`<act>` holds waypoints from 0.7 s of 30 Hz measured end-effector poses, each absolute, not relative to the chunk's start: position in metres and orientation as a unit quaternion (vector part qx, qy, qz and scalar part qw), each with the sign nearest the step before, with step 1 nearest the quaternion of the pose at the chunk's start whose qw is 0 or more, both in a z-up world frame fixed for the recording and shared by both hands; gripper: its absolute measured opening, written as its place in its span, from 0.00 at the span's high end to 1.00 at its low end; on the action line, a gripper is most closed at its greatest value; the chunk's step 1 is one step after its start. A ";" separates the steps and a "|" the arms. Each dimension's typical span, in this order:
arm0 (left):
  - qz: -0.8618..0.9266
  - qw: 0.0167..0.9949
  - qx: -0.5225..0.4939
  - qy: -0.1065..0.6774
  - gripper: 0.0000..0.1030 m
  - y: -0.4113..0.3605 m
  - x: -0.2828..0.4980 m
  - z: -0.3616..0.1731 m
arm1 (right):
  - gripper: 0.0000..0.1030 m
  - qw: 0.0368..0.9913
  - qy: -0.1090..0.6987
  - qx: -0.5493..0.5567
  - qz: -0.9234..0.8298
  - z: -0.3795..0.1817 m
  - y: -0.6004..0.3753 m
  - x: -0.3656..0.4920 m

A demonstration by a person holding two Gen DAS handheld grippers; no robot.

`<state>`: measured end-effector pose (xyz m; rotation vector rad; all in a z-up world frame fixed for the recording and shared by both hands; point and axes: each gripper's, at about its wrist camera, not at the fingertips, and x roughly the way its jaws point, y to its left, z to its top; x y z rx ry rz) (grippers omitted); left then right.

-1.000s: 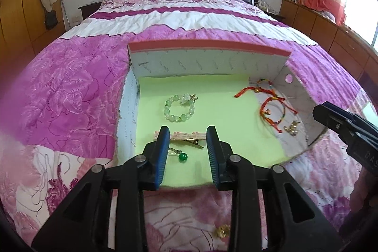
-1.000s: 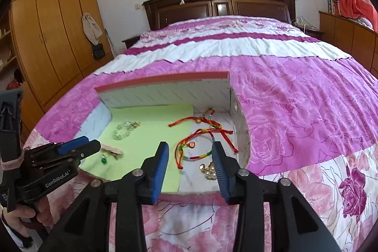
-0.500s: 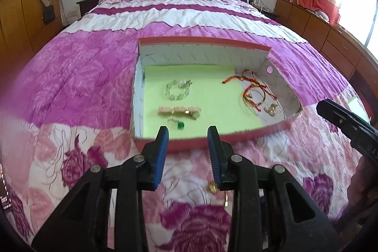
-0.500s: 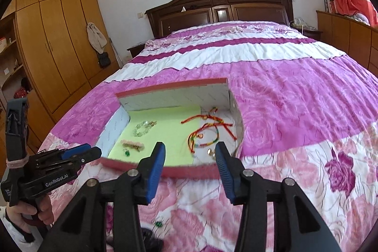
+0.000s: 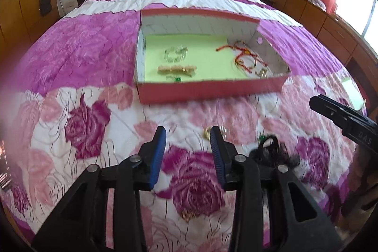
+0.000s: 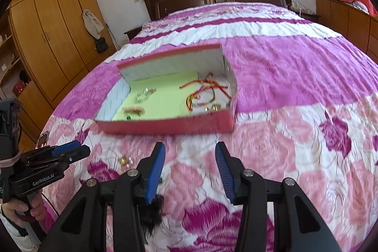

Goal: Organize jewelry
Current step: 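Grasp the small gold earring with the left tool while the right tool grasps the black feathered claw clip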

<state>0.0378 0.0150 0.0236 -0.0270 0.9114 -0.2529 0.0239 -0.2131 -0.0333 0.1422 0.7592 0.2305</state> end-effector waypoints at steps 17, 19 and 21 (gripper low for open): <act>-0.132 0.870 -0.013 0.475 0.67 0.023 -0.010 -0.005 | 0.44 0.900 0.410 0.081 0.124 -0.050 -0.199 -0.012; -0.133 0.869 -0.013 0.477 0.67 0.024 -0.014 -0.008 | 0.44 0.898 0.413 0.085 0.125 -0.051 -0.199 -0.015; -0.135 0.868 -0.013 0.478 0.68 0.025 -0.016 -0.011 | 0.43 0.896 0.416 0.088 0.126 -0.052 -0.198 -0.018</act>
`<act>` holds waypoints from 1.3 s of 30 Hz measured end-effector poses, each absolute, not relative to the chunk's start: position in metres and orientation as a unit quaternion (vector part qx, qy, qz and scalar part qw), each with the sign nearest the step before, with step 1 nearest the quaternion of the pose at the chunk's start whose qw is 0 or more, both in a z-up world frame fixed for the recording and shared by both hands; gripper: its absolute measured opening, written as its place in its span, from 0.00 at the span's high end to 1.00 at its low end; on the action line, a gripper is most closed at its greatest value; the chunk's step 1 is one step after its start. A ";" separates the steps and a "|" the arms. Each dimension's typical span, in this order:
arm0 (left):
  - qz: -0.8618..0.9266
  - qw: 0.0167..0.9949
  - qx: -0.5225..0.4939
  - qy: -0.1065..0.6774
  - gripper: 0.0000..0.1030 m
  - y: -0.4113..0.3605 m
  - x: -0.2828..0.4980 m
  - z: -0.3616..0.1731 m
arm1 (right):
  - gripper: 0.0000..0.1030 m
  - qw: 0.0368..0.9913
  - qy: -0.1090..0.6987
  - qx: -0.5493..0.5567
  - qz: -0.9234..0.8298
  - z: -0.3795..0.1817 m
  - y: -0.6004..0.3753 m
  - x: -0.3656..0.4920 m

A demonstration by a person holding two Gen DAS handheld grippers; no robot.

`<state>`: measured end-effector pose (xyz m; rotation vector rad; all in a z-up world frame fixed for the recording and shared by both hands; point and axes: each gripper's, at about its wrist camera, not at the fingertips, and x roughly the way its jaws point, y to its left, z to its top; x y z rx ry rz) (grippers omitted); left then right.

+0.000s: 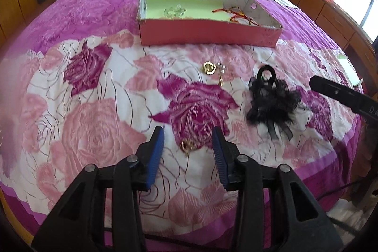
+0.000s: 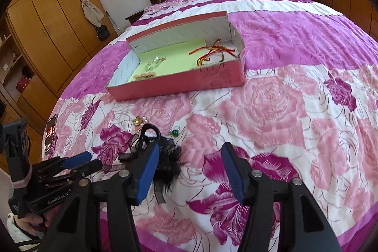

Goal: Organize jewelry
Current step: 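Grasp the small gold earring with the left tool while the right tool grasps the black feathered claw clip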

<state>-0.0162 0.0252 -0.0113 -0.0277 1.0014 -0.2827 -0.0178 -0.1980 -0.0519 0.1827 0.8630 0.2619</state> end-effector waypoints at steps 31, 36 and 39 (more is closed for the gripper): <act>-0.147 0.873 -0.001 0.466 0.94 0.023 -0.022 -0.026 | 0.29 0.862 0.473 0.057 0.174 -0.070 -0.154 -0.009; -0.146 0.875 -0.022 0.461 0.94 0.034 -0.022 -0.018 | 0.23 0.857 0.483 0.045 0.171 -0.074 -0.137 0.003; -0.146 0.875 -0.031 0.460 0.94 0.038 -0.020 -0.016 | 0.22 0.848 0.501 0.042 0.168 -0.081 -0.129 0.011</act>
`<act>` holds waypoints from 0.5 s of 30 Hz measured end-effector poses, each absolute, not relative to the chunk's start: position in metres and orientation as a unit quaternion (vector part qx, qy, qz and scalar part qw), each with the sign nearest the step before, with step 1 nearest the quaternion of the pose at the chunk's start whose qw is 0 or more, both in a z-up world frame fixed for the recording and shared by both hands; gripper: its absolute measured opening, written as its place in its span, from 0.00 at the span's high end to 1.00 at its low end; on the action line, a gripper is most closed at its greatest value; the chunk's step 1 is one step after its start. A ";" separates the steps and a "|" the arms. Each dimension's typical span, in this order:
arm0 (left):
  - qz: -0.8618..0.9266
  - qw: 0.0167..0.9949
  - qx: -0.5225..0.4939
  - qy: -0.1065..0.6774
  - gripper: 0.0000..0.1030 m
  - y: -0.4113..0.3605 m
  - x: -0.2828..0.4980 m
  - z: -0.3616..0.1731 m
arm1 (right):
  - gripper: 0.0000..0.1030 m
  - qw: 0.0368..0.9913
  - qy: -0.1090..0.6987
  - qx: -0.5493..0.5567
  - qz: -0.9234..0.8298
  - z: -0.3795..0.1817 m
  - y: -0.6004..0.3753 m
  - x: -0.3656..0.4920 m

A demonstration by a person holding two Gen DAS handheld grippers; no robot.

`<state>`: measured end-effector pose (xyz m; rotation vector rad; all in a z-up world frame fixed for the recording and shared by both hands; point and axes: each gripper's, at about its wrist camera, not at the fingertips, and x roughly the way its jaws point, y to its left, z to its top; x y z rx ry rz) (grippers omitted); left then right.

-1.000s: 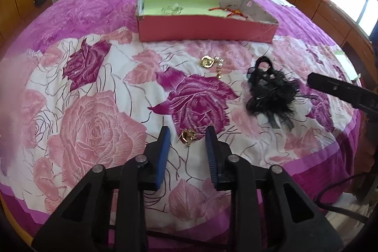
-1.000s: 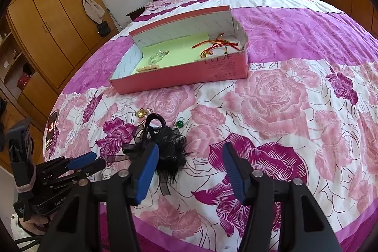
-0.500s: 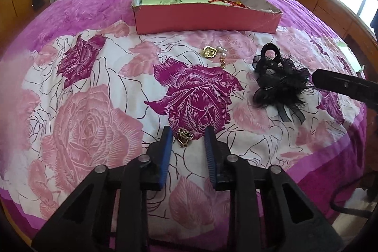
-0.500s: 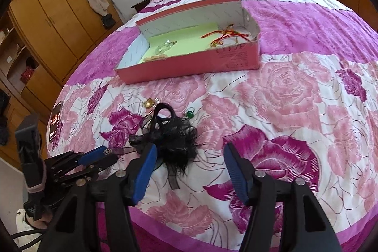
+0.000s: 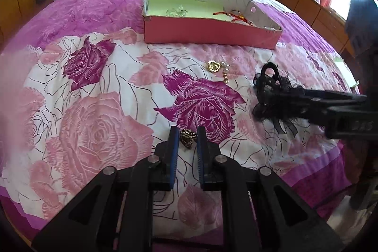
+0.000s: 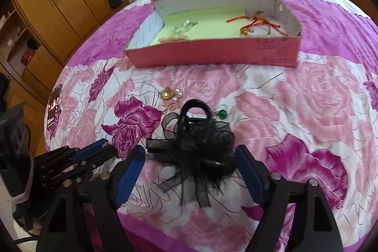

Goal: Organize jewelry
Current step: 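Grasp the small gold earring with the left tool while the right tool grasps the black feathered claw clip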

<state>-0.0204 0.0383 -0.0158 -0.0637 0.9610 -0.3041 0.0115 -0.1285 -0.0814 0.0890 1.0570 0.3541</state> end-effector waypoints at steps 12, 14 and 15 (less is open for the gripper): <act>-0.142 0.873 -0.044 0.464 0.94 0.038 -0.009 -0.013 | 0.20 0.832 0.526 0.046 0.173 -0.099 -0.125 0.026; -0.140 0.872 -0.044 0.466 0.94 0.038 -0.009 -0.013 | 0.21 0.832 0.522 0.053 0.180 -0.099 -0.129 0.025; -0.139 0.872 -0.045 0.467 0.94 0.038 -0.008 -0.013 | 0.21 0.832 0.520 0.055 0.184 -0.099 -0.130 0.025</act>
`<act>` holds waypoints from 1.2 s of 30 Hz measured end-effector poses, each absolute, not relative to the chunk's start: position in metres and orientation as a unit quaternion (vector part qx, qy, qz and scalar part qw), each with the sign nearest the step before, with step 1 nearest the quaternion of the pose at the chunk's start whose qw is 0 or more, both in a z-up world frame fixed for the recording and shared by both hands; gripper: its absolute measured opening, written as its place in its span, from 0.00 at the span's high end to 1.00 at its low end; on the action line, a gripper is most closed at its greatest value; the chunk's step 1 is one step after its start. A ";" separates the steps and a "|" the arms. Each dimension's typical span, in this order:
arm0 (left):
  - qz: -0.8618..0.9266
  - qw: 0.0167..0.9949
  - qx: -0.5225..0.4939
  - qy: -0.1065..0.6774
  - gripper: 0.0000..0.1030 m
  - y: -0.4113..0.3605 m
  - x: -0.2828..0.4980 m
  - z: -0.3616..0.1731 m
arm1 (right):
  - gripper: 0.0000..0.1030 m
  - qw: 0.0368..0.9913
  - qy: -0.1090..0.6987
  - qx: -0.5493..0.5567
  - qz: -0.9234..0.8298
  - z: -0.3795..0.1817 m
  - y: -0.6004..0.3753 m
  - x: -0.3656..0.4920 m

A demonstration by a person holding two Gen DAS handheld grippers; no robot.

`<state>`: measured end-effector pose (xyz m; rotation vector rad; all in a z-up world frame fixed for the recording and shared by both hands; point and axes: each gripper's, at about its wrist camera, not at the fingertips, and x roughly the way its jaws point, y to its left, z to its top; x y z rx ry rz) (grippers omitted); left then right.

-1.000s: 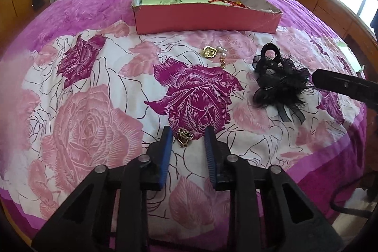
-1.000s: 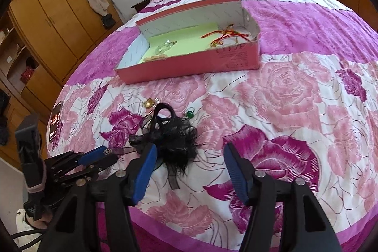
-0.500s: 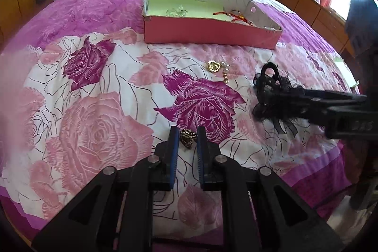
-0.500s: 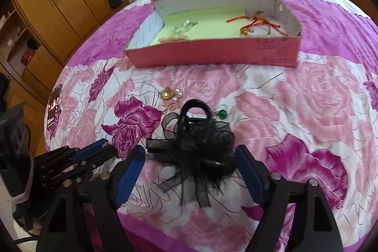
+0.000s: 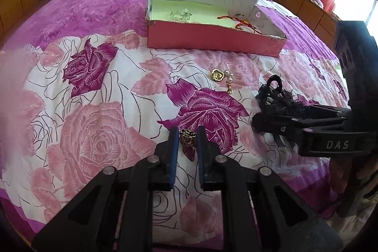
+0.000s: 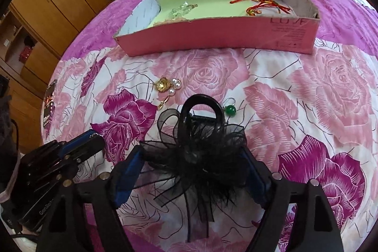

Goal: Organize jewelry
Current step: 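Grasp the small gold earring with the left tool while the right tool grasps the black feathered claw clip, then carry the gold earring and black claw clip into the box and release both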

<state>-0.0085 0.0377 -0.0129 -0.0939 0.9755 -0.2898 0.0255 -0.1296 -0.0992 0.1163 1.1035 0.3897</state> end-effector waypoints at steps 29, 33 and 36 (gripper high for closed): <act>-0.130 0.904 -0.074 0.401 0.94 0.028 0.015 0.028 | 0.22 0.916 0.336 0.059 0.211 -0.036 -0.178 0.001; -0.128 0.915 -0.069 0.376 0.94 0.024 0.022 0.042 | 0.22 0.930 0.305 0.054 0.196 -0.027 -0.185 0.003; -0.127 0.923 -0.065 0.357 0.94 0.022 0.027 0.050 | 0.22 0.940 0.284 0.047 0.184 -0.021 -0.188 0.006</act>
